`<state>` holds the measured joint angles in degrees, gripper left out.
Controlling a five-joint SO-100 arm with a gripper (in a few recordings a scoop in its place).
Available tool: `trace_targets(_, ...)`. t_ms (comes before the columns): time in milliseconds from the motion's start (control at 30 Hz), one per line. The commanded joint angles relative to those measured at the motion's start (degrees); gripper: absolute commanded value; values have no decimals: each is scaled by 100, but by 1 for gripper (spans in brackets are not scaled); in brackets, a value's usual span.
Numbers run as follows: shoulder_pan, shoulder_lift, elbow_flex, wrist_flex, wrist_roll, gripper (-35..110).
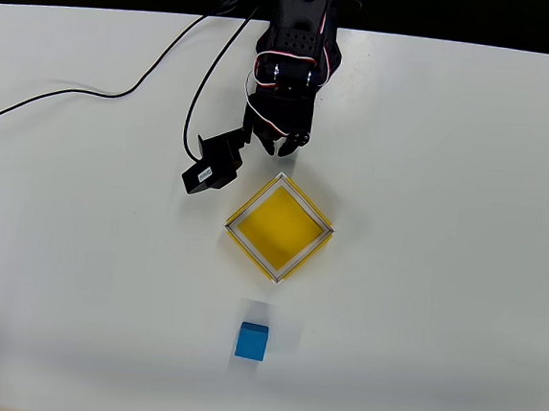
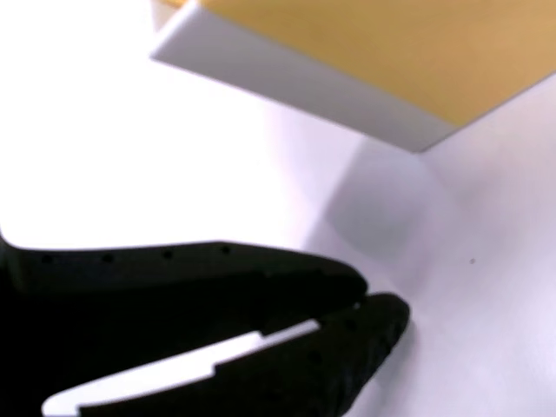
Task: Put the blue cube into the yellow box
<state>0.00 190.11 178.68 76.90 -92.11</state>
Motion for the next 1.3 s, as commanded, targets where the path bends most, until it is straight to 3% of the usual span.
trace_targets(0,-141,158,149,88,141,0)
trace_targets(400,-132,158,149,88,132,0)
trace_targets(633,26,105,44,123,-378,0)
trace_targets(1267,88,-2663,-4122,1090,-264,1)
